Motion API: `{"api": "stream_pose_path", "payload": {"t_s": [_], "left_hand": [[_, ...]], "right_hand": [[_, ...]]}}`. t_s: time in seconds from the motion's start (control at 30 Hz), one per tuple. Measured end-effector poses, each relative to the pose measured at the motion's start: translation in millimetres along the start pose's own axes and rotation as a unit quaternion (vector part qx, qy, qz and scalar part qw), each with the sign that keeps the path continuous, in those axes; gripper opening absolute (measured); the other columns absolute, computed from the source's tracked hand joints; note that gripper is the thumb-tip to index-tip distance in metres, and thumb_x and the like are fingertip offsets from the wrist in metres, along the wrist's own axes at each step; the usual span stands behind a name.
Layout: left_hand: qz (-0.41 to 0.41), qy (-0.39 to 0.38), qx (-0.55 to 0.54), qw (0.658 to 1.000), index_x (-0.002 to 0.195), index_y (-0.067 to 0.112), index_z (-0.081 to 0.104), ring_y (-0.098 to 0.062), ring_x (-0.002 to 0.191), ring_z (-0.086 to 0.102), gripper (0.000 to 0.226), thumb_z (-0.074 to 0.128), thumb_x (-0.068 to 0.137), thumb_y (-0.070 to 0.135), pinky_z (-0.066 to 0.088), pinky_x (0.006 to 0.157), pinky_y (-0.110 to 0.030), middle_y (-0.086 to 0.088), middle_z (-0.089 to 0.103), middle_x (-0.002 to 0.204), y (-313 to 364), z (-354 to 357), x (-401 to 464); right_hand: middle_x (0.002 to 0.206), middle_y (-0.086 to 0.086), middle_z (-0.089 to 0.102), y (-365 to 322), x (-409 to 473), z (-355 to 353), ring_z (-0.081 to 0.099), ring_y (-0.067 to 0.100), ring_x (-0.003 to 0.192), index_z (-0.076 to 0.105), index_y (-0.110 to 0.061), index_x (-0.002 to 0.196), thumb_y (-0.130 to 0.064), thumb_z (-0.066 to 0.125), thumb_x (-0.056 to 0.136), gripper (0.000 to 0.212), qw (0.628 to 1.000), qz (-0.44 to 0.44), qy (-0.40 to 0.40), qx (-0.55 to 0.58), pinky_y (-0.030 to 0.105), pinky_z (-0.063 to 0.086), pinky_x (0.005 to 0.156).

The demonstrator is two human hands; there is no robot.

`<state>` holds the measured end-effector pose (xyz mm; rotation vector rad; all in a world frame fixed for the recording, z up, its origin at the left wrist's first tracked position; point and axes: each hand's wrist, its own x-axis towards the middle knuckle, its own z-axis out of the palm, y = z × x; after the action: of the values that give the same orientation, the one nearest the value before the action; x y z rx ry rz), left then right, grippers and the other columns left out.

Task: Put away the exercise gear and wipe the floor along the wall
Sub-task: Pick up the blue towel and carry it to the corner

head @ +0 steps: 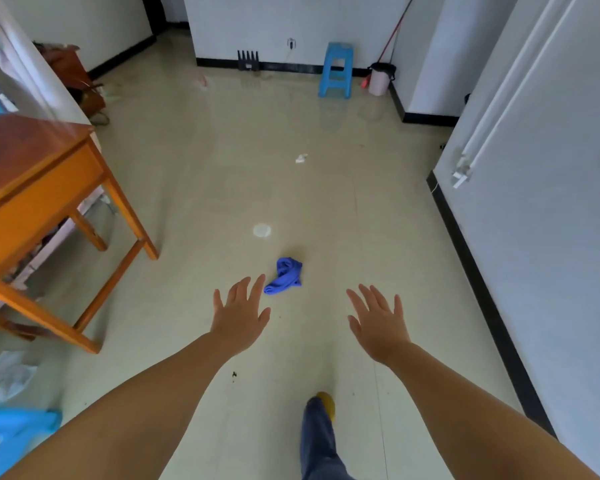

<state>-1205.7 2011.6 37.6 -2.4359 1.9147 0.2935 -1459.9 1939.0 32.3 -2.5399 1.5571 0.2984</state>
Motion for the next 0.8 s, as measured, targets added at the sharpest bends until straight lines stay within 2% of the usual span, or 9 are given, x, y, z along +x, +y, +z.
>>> {"api": "stream_pose_path", "payload": {"t_s": [0.17,0.3,0.47,0.8], "left_hand": [[-0.065,-0.002,-0.013,0.998,0.150,0.025,-0.007,-0.020,0.142,0.017,0.064,0.026,0.099,0.044,0.012,0.115,-0.050,-0.004,0.010,0.156,-11.5,-9.5,108.8],[-0.073,-0.013,-0.042,0.996,0.150,0.025,-0.007,-0.021,0.142,0.017,0.064,0.027,0.099,0.043,0.010,0.115,-0.049,-0.004,0.009,0.156,-13.5,-28.0,187.7],[-0.086,-0.044,-0.045,0.994,0.150,0.026,-0.005,-0.022,0.142,0.016,0.063,0.028,0.099,0.043,0.009,0.115,-0.049,-0.004,0.010,0.156,-44.1,-17.1,265.4],[-0.094,-0.139,-0.084,0.982,0.150,0.025,0.001,-0.022,0.142,0.017,0.060,0.027,0.099,0.042,0.009,0.115,-0.047,-0.005,0.013,0.156,-118.9,30.9,445.0]], "right_hand": [[0.160,0.000,-0.001,25.9,116.6,-28.0,-0.004,0.018,0.148,-0.001,-0.026,0.152,-0.038,0.018,0.102,0.054,0.999,-0.025,-0.011,-0.018,0.052,0.000,0.117],[0.160,0.000,0.002,30.1,213.1,-62.6,-0.001,0.018,0.148,0.001,-0.027,0.152,-0.039,0.019,0.102,0.054,0.998,-0.048,-0.003,-0.031,0.051,0.001,0.116],[0.160,0.000,0.003,11.1,310.0,-65.0,0.001,0.017,0.147,0.003,-0.026,0.152,-0.038,0.021,0.102,0.055,0.995,-0.090,-0.019,-0.023,0.051,0.002,0.116],[0.160,-0.004,0.001,-15.0,472.0,-19.4,0.000,0.014,0.147,0.002,-0.029,0.152,-0.039,0.021,0.102,0.054,0.991,-0.004,-0.128,0.049,0.048,0.001,0.118]]}}
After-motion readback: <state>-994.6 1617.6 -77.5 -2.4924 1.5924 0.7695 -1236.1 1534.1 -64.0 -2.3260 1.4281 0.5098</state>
